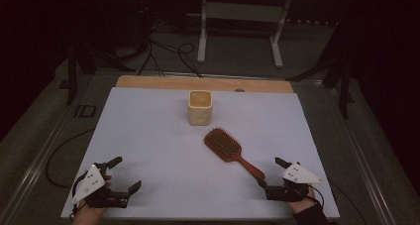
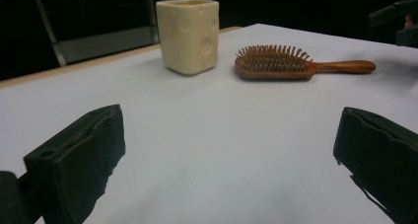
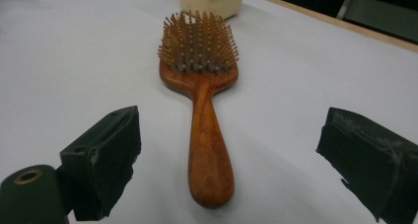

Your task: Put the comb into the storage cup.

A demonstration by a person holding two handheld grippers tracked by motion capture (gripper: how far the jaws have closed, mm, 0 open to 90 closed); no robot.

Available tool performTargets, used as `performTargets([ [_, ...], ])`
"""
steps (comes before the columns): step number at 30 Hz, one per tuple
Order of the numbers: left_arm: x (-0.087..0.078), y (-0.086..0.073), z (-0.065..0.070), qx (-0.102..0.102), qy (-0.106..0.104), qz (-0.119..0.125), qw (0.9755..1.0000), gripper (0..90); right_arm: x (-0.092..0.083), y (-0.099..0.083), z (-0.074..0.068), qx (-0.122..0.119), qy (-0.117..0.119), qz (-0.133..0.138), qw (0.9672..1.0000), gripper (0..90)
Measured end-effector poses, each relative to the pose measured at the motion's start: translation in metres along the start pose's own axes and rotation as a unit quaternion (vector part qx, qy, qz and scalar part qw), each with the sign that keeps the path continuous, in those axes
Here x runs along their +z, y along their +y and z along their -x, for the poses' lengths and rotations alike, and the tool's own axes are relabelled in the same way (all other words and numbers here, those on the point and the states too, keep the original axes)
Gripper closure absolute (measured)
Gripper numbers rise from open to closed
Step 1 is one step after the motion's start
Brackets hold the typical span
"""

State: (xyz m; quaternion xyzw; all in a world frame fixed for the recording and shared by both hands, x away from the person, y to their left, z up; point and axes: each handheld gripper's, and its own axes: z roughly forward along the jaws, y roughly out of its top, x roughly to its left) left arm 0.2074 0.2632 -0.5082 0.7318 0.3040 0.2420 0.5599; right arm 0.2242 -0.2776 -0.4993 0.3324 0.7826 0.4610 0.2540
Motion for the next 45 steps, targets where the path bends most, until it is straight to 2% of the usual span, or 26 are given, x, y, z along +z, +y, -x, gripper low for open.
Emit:
performTargets([
  [6, 0.000, 0.001, 0.002, 0.010, 0.004, 0.001, 0.9999, 0.0, 0.002, 0.000, -0.001, -0.002, 0.013, -0.022, 0.9997, 8.5],
  [10, 0.000, 0.001, 0.001, 0.004, 0.002, 0.000, 1.0000, 0.0, 0.000, 0.002, -0.004, -0.002, 0.019, -0.021, 0.9996, 8.5],
  [17, 0.000, 0.002, 0.002, 0.004, -0.001, 0.004, 1.0000, 0.0, 0.000, 0.005, -0.011, -0.015, 0.023, -0.034, 0.9990, 8.5],
  [22, -0.002, 0.002, 0.001, 0.000, -0.003, 0.007, 1.0000, 0.0, -0.002, 0.008, -0.015, -0.016, 0.014, -0.023, 0.9995, 8.5],
  [28, -0.002, 0.001, 0.000, -0.011, -0.006, 0.012, 0.9999, 0.0, -0.002, 0.010, -0.016, -0.002, 0.020, -0.031, 0.9993, 8.5],
  [35, -0.001, 0.001, 0.000, -0.014, -0.007, 0.006, 0.9999, 0.0, -0.005, 0.016, -0.018, -0.006, 0.019, -0.030, 0.9994, 8.0],
  [38, -0.001, 0.001, 0.000, -0.015, -0.004, 0.006, 0.9999, 0.0, -0.008, 0.022, -0.019, -0.005, 0.022, -0.032, 0.9992, 7.9],
  [40, -0.001, 0.001, 0.001, -0.013, -0.004, 0.008, 0.9999, 0.0, -0.012, 0.027, -0.019, -0.004, 0.021, -0.023, 0.9995, 7.9],
  [45, -0.001, 0.001, 0.000, -0.013, -0.003, 0.006, 0.9999, 0.0, -0.023, 0.044, -0.021, -0.015, 0.015, -0.014, 0.9997, 7.9],
])
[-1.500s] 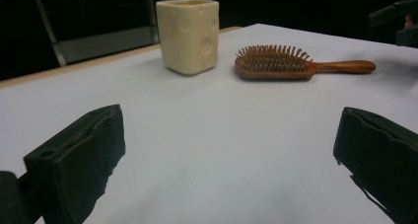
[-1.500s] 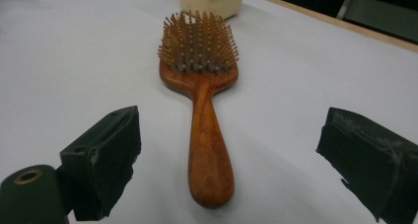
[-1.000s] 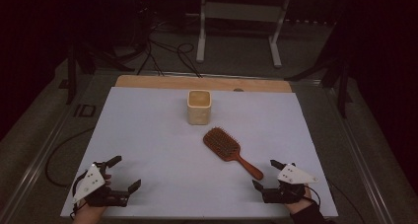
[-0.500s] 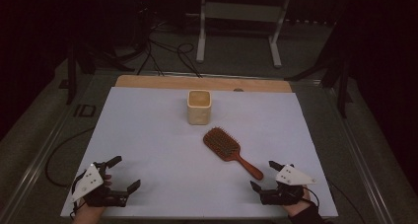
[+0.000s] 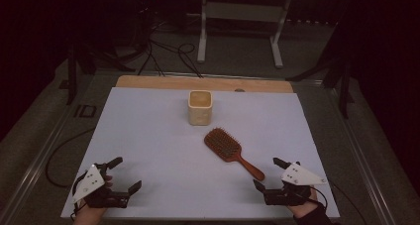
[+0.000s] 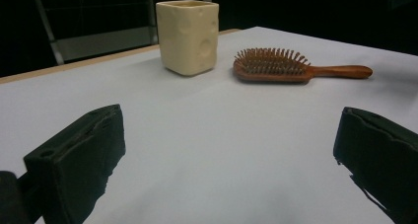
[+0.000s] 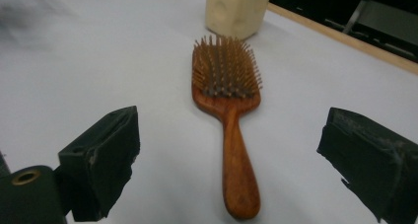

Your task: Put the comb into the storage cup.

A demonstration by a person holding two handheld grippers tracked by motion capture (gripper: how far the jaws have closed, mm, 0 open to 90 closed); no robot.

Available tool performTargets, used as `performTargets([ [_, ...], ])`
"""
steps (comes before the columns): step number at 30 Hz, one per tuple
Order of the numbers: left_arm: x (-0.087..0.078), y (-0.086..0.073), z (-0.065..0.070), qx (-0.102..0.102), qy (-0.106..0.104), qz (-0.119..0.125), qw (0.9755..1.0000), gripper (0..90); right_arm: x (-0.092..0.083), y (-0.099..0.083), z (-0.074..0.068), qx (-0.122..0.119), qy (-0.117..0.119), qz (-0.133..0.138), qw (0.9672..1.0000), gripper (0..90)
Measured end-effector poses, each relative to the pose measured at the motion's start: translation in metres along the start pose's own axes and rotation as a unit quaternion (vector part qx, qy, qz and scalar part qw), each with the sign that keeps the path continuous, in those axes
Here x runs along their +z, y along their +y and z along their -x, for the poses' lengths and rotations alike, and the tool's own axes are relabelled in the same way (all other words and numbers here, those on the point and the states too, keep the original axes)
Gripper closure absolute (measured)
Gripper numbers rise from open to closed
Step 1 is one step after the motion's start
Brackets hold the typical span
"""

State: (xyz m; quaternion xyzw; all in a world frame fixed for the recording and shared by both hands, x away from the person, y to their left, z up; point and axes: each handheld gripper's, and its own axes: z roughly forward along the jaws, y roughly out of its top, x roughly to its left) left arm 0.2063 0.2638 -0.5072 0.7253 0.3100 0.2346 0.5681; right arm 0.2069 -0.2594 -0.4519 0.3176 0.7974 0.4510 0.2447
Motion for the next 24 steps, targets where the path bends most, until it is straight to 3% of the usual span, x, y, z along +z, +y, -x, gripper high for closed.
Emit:
performTargets([
  [13, -0.001, -0.001, -0.001, -0.006, 0.000, 0.002, 1.0000, 0.0, -0.011, 0.040, 0.016, -0.018, -0.028, 0.017, 0.9993, 8.0],
  [24, -0.001, -0.001, 0.000, -0.004, -0.001, 0.001, 1.0000, 0.0, 0.004, 0.061, 0.025, -0.032, -0.023, 0.009, 0.9992, 8.0],
])
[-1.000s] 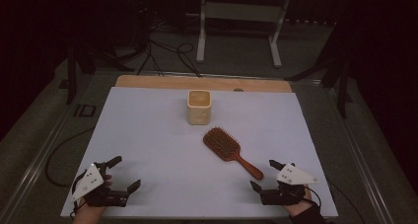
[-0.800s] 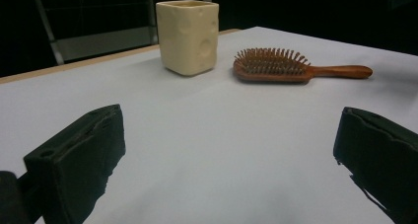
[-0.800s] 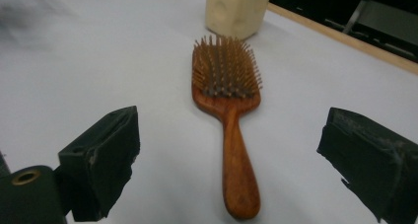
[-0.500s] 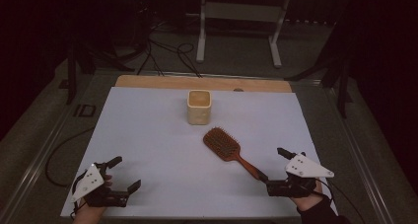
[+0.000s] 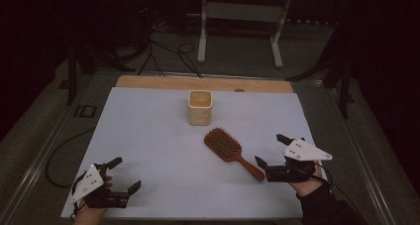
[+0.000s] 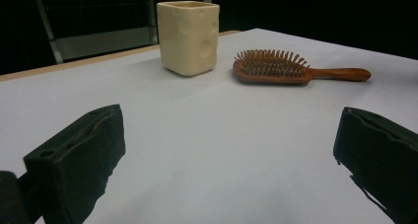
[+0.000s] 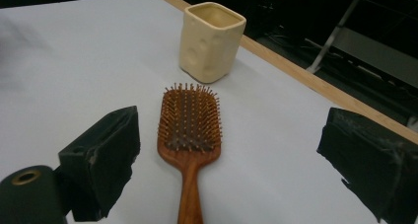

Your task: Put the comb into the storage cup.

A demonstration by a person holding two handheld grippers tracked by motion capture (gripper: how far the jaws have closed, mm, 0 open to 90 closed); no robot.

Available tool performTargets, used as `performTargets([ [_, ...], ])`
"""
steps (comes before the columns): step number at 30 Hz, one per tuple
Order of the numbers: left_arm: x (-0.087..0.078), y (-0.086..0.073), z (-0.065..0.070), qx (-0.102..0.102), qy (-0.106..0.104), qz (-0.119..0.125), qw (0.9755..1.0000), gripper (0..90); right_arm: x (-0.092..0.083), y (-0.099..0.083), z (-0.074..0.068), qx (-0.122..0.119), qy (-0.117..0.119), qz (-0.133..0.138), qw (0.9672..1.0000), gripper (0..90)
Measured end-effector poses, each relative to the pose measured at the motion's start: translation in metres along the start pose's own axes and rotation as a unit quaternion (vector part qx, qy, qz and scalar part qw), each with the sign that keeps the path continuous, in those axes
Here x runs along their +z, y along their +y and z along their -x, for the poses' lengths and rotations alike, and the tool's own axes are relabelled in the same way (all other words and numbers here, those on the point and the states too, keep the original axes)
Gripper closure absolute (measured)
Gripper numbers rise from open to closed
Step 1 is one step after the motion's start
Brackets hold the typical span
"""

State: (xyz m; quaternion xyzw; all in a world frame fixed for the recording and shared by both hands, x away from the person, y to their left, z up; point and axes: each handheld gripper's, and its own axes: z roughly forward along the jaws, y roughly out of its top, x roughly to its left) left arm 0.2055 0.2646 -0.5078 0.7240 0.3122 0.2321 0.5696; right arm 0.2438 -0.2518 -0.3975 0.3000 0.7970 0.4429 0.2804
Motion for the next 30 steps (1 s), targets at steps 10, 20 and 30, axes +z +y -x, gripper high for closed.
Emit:
performTargets([
  [10, 0.000, 0.001, 0.001, 0.002, -0.002, 0.001, 1.0000, 0.0, 0.029, 0.006, 0.000, -0.007, 0.015, -0.020, 0.9997, 8.1],
  [20, 0.000, 0.000, 0.001, 0.002, -0.002, 0.000, 1.0000, 0.0, 0.054, 0.001, 0.000, -0.001, 0.029, -0.043, 0.9987, 8.3],
  [30, 0.000, 0.000, 0.001, 0.003, -0.003, 0.000, 1.0000, 0.0, 0.074, -0.013, 0.001, 0.006, 0.047, -0.078, 0.9958, 8.2],
])
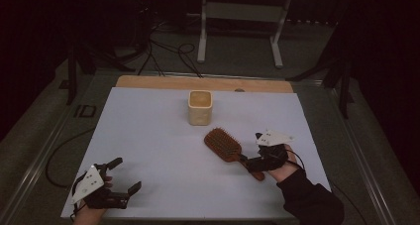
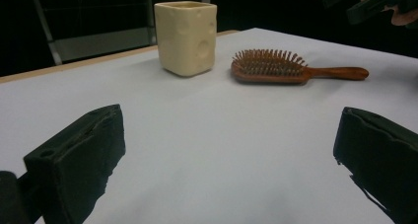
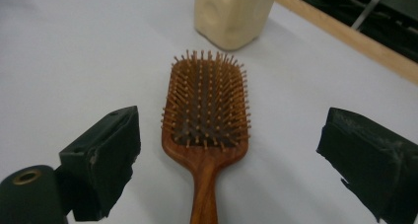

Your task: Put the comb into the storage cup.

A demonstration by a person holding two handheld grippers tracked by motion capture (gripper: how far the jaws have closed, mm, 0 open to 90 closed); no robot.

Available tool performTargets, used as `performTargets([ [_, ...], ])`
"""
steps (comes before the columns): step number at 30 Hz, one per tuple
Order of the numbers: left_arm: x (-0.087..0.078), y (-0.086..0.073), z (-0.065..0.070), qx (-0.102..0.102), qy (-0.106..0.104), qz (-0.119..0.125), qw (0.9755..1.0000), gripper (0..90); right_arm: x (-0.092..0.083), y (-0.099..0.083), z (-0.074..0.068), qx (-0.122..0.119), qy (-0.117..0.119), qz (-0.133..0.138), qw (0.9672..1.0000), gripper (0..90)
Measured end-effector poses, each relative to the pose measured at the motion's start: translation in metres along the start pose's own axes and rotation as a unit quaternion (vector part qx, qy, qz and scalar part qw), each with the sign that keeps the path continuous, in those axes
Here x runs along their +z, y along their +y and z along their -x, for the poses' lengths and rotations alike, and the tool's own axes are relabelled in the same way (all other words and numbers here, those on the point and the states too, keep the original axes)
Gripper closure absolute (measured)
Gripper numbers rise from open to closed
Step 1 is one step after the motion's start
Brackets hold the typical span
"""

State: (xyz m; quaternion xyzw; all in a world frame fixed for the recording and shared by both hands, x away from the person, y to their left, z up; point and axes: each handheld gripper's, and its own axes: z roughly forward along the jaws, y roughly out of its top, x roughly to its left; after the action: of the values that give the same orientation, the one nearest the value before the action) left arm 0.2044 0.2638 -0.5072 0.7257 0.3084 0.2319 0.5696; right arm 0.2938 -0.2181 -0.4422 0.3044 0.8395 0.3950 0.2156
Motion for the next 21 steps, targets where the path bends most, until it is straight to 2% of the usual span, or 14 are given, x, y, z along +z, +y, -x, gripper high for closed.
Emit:
performTargets([
  [10, 0.000, 0.000, 0.000, -0.002, 0.000, 0.000, 1.0000, 0.0, 0.021, -0.011, -0.001, -0.003, 0.029, -0.049, 0.9984, 8.2],
  [21, -0.001, 0.000, 0.000, -0.004, 0.000, 0.001, 1.0000, 0.0, 0.038, -0.021, -0.002, 0.001, 0.035, -0.085, 0.9958, 8.2],
])
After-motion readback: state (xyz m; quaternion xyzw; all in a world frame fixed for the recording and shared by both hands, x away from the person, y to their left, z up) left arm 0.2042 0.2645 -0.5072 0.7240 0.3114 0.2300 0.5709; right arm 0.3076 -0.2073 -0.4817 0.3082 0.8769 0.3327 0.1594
